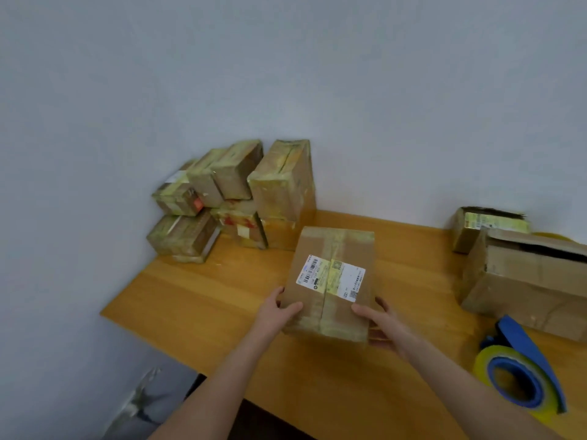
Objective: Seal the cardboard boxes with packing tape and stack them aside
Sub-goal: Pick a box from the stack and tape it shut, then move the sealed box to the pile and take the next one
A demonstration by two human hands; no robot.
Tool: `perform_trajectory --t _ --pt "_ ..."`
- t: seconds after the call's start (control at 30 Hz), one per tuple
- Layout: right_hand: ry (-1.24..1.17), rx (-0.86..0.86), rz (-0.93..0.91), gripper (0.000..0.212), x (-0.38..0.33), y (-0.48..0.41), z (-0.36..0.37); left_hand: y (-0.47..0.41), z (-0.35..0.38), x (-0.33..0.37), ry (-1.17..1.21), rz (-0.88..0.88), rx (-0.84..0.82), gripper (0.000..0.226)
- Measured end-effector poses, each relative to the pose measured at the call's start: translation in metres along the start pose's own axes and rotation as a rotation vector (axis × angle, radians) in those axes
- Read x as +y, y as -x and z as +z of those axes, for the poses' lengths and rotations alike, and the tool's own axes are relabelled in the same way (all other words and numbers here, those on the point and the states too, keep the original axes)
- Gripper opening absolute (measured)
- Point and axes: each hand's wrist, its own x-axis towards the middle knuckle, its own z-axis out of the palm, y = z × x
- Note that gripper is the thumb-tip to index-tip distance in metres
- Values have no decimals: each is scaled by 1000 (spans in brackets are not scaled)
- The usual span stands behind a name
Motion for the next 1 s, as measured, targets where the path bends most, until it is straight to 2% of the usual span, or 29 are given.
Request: perform_trajectory --t 0.13,0.2,0.33,0.43,0.53,0.63,0.73,0.87,1.0 --pt "15 -102 -6 93 -4 0 56 -2 -41 -9 -78 -64 172 61" --pt "48 -133 -37 94 -14 -3 86 -8 -68 -14 -114 -75 233 63" --pt "100 -187 -65 89 -30 -16 146 -28 -124 -33 -194 -71 242 72" --pt "170 -207 -75 82 -39 -32 195 -55 -168 -53 -258 -88 234 67" --pt "198 -174 -82 79 -47 -57 244 -92 -208 -75 -281 -68 205 64" --pt "270 -60 -96 70 -57 -80 295 -131 -244 -95 -285 -59 158 60" --pt "333 49 -87 57 -62 -96 340 -159 -267 -109 -390 -48 102 69" --pt "427 149 -75 55 -65 -113 376 -179 -274 -103 -479 71 196 65" --pt "499 133 -53 54 -71 -122 377 -183 -259 -88 -571 204 136 54"
